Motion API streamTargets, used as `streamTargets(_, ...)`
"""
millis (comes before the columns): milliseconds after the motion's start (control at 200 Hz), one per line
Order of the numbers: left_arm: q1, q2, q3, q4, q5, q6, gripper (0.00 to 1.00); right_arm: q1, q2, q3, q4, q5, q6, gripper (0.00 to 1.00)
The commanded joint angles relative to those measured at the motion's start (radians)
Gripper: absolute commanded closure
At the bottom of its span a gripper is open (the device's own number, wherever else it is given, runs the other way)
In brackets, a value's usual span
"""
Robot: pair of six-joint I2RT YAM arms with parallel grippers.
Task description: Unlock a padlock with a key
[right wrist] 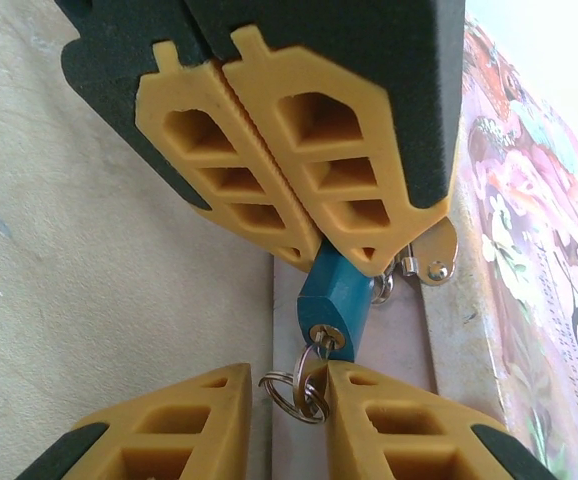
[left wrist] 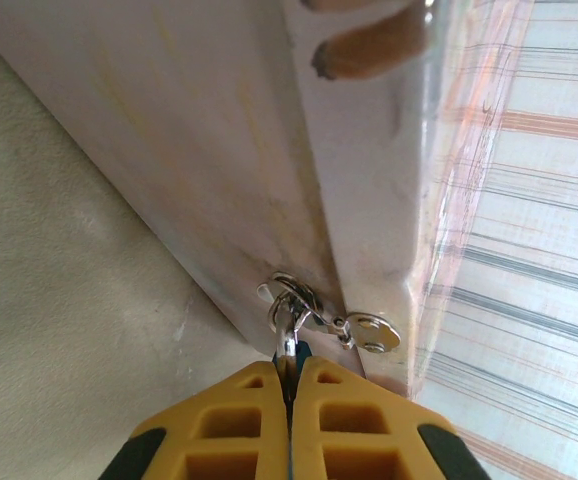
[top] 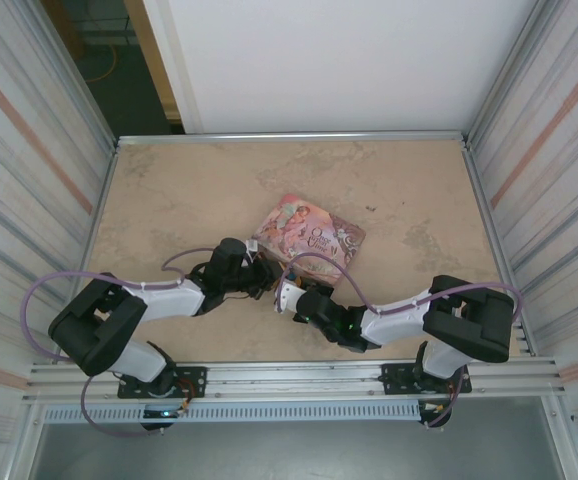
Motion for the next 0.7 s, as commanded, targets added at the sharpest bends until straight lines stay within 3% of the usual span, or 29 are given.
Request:
streamTargets(0, -0.009, -0.037, 0.011, 0.042, 0.029, -0.002, 1.00, -0.009, -0.012, 0.030, 0.049, -0.007, -0.012, 0.75)
streamTargets(291, -0.008, -0.033, 0.008, 0.046, 0.021, -0.006, 1.00, -0.008, -0.094, 0.002, -0.035, -0.010, 0.004, 0.73)
streamTargets(696, -0.010, -0.038, 0.015, 0.045, 0.016, -0.011, 1.00, -0.006, -0.043, 0.022, -0.030, -0.011, -0.004, 0.75)
